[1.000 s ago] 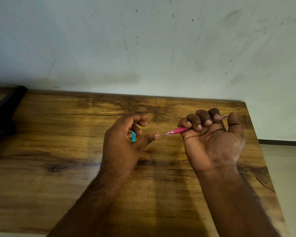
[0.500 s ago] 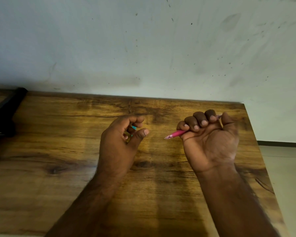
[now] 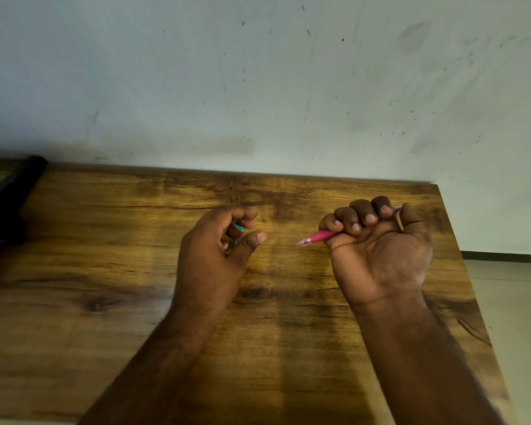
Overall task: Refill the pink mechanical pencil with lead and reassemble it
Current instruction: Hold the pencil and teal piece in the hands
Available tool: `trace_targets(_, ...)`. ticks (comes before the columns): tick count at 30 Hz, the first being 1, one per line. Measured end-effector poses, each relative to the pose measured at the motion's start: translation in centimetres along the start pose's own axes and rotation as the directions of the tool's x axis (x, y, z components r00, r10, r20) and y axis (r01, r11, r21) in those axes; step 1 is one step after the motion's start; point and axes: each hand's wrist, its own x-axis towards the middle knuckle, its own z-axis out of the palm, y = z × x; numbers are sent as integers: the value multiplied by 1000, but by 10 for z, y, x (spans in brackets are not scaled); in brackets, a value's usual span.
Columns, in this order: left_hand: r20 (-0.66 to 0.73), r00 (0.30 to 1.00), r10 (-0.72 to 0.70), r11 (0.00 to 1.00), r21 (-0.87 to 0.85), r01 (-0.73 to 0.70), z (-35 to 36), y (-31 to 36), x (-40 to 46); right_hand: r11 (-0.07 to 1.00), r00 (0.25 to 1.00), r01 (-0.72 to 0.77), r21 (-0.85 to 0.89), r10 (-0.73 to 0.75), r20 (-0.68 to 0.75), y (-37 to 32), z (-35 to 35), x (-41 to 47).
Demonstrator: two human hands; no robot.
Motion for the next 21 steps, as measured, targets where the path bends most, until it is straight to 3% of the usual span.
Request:
trace_targets(7, -15, 1000, -4, 991, 133, 6, -7, -6, 5, 996, 999, -44, -73, 44, -2, 3, 1, -2)
trace_targets(12, 12, 1000, -14, 956, 292, 10, -15, -15, 10, 939, 994, -75, -335, 43, -100, 7, 2, 3)
trace_targets(16, 50, 997, -50, 915, 402, 26, -17, -15, 9, 685, 984, -127, -717, -1, -175, 16, 1, -1)
trace_targets(21, 46, 998, -44, 887, 461, 18, -17, -9, 8, 315, 992, -78, -946, -65, -104, 25, -4, -4)
